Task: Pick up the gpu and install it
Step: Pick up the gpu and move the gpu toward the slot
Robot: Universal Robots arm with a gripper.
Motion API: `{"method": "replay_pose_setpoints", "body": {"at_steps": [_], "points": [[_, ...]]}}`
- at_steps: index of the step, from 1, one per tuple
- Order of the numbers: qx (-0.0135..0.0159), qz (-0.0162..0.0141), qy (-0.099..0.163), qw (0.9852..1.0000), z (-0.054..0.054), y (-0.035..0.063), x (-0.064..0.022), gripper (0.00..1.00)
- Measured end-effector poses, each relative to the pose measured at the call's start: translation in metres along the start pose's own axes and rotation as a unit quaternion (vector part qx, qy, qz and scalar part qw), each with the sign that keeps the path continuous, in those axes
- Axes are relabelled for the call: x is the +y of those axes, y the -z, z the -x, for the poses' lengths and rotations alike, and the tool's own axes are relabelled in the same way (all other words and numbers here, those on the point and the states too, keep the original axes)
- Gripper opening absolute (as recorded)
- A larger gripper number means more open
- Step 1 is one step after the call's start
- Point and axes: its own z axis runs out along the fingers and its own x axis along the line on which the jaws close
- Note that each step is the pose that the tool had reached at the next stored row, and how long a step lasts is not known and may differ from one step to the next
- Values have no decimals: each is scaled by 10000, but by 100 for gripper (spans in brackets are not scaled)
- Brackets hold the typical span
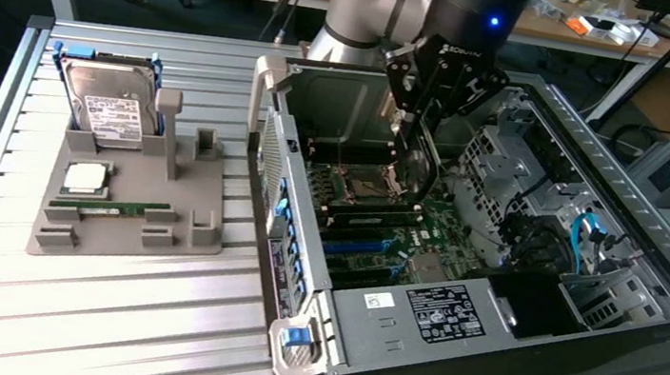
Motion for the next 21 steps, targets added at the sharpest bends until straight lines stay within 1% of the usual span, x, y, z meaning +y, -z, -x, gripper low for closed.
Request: {"method": "replay_pose_setpoints", "body": {"at_steps": [14, 21], "points": [[0, 0, 0, 10000, 35, -52, 1, 27], [0, 0, 0, 10000, 70, -81, 2, 27]]}}
